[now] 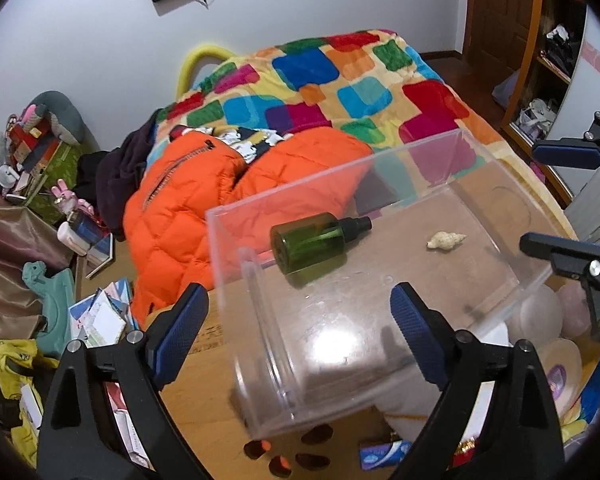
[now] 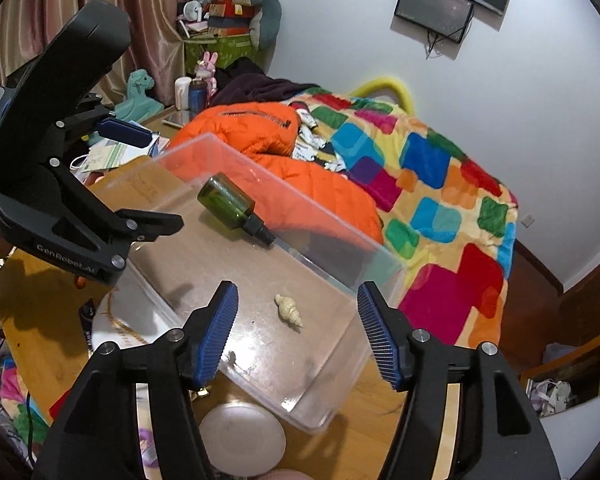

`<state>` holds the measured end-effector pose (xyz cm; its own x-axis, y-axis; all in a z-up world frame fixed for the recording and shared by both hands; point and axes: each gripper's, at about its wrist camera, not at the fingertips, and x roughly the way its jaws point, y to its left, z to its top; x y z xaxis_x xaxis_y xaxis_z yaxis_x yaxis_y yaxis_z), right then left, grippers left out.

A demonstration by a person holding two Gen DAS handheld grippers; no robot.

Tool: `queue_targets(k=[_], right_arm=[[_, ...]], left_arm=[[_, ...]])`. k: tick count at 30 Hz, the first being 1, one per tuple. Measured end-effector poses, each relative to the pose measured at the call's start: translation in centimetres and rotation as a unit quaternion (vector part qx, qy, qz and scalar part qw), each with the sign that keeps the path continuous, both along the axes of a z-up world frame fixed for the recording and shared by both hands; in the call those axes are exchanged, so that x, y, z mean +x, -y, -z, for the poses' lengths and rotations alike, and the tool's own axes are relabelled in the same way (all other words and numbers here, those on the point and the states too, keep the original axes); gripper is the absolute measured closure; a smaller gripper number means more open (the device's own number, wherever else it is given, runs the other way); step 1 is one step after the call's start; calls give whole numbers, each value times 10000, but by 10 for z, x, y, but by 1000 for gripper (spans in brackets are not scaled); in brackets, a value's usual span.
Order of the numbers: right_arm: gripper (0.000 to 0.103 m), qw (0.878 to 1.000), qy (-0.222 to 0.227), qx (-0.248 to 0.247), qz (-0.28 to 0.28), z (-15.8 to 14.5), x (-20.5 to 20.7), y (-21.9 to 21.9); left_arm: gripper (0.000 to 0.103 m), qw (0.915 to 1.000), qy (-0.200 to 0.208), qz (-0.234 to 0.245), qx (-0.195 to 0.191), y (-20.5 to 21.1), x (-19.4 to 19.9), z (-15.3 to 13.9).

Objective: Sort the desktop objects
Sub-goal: 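Withdraw both grippers from the box toward the table objects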

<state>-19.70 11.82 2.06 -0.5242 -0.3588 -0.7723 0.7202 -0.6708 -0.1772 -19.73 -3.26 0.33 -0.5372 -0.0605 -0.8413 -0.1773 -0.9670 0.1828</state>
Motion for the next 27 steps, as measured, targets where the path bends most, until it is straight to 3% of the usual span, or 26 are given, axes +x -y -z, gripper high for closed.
queue_targets(k=[4,6,14,27], right_arm=[[41,9999,-148,-34,44,-13,12,-6],[33,9997,-236,-78,62,-20,19,-10],[33,9986,-502,-163,-3,-35,58,-25],[32,9987,-505,-37,51,-18,108,-58]], left_arm=[[10,9998,-200,-49,12,2,15,-17],[9,9996,-270,-57,22,3,23,-24],[7,9983,-582,-57,-34,-1,66,-44],[7,9983,-575,-12,24,-12,121,-32]])
